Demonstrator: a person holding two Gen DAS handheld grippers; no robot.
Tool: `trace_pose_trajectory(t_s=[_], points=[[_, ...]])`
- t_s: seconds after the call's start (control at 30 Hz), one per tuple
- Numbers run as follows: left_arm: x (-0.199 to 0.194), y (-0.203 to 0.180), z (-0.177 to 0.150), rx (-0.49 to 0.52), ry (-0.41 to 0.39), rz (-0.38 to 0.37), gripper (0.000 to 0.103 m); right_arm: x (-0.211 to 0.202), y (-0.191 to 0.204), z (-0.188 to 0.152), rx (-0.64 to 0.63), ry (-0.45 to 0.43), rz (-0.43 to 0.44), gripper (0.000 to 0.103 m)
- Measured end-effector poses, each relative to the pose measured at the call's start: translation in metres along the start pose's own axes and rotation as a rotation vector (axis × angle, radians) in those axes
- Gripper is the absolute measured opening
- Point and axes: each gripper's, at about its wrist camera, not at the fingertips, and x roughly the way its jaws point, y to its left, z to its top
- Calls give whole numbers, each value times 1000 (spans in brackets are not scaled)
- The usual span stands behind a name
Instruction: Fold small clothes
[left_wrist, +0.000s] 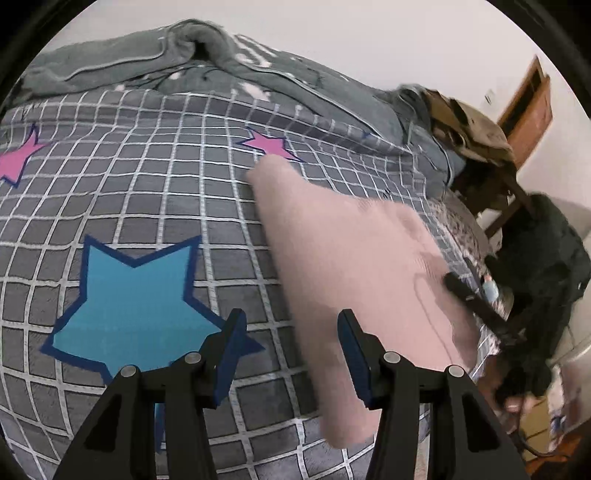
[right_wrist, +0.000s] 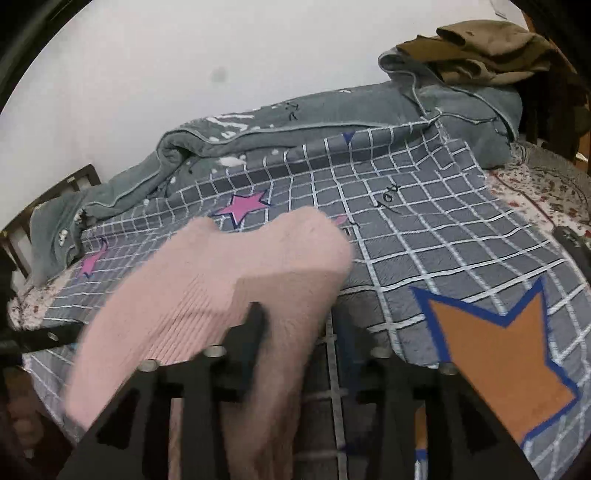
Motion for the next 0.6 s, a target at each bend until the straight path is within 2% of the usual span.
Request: trace_pose_trajectory(t_s=[0.13,0.23,0.33,0.37,0.4,0.43,0.5,0.53,0.6], points=[[-1,-3,-7,15,16,-2,50,-31,12,-10,-47,-20,50,41],[-6,-6,-13,16,23,-27,50,-42,18,-23,-47,-11,124,42],[-6,-13,-20,30,32,-11,50,-44,27,-40,-72,7,164,40],[-6,-15,-23,30,36,-11,50,-42,30,-45,-89,14,144,12],[-7,-16,-25,29,39,-11,50,-40,30,-48,-100,11,112,7],[-9,-17,-27,27,40,-14,50,-44,27,-49,-89,-15,99,4],[-15,-18,-29,27,28,-21,50,-66,6,-47,21,-134,146,4],[-17,-18,-29,27,22,-23,50,-69,-2,-46,59,-146,161,4],[-18,-19,-28,17,18,-25,51,-47,-10,-51,82,-62,82,4]])
